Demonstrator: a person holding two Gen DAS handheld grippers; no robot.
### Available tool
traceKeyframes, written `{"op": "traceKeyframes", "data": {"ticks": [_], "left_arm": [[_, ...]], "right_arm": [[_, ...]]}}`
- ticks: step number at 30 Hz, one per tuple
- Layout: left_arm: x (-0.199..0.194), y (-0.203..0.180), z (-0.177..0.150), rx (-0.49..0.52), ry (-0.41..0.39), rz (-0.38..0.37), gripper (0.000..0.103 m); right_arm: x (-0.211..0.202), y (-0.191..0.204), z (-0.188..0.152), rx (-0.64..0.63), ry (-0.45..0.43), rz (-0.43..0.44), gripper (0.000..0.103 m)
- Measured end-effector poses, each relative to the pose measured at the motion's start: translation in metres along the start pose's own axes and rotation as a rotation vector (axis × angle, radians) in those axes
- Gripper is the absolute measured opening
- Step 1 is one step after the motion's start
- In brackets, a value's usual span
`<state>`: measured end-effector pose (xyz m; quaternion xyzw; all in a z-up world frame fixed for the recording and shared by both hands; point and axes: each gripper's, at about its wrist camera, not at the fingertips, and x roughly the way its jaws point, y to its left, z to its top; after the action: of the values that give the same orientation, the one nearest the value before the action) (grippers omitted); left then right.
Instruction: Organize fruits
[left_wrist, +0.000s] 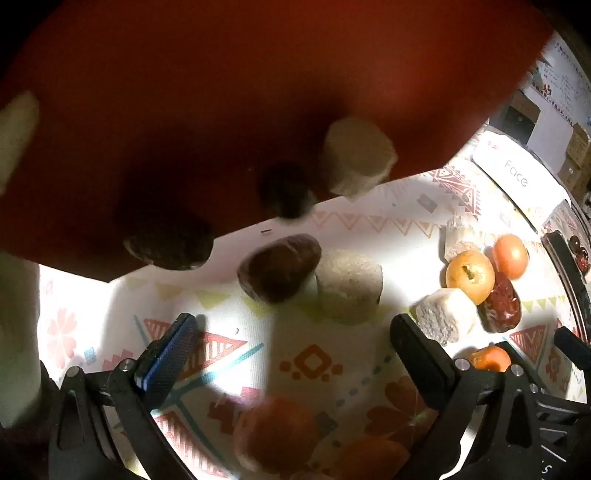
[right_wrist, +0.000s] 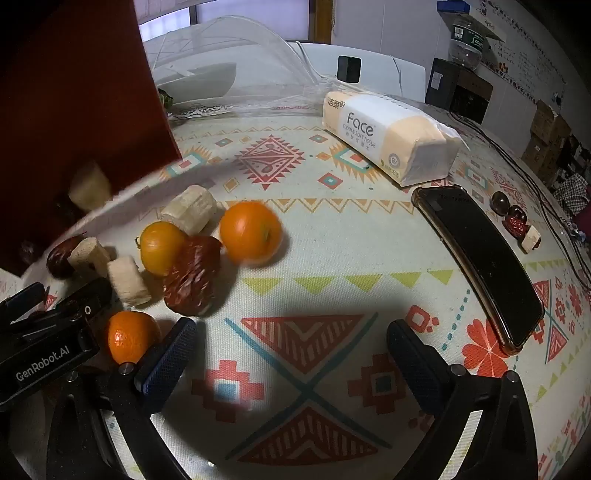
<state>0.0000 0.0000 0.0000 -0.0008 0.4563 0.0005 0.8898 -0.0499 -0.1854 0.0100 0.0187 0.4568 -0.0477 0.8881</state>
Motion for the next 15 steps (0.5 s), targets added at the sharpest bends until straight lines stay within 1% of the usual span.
{"op": "traceKeyframes", "data": {"ticks": [11, 15], "left_arm": [[0.0002, 0.0000, 0.0000, 0.000, 0.001, 0.000, 0.103], [-0.0019, -0.0097, -0.0012, 0.001, 0.000, 0.001, 0.103]], "right_arm": [[0.0000, 0.0001, 0.0002, 0.000, 0.000, -0.001, 0.103], [0.0000, 0.0002, 0.0002, -0.001, 0.001, -0.001, 0.103]]}}
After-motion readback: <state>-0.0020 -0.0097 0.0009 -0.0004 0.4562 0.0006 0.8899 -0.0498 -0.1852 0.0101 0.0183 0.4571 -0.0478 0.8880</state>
